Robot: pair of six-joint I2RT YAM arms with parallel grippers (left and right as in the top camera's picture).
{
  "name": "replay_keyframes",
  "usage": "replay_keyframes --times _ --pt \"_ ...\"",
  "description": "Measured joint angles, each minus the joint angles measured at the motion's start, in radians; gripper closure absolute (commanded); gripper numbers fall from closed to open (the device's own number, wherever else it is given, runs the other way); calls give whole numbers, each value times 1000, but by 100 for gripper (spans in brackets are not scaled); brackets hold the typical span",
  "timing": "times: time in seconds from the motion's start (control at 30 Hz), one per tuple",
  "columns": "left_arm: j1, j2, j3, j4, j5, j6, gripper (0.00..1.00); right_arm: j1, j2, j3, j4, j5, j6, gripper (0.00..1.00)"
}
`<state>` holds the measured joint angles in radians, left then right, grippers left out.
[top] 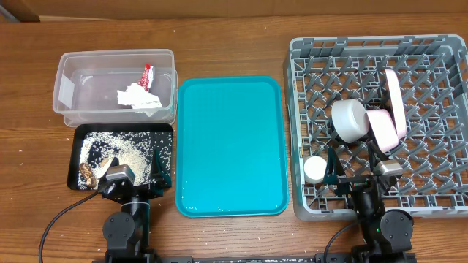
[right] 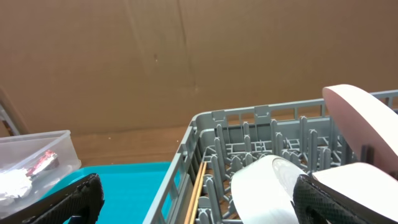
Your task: Sort waste into correct bins and load items into the dishwasher
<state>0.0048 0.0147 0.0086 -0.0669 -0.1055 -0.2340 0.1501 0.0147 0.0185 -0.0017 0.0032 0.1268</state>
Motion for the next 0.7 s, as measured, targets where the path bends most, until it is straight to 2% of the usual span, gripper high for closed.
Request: replay_keyframes --times 0.23,0.7 --pt "0 0 0 0 0 0 0 0 0 0 -80 5 0 0" --pt "0 0 0 0 0 0 0 0 0 0 -82 4 0 0"
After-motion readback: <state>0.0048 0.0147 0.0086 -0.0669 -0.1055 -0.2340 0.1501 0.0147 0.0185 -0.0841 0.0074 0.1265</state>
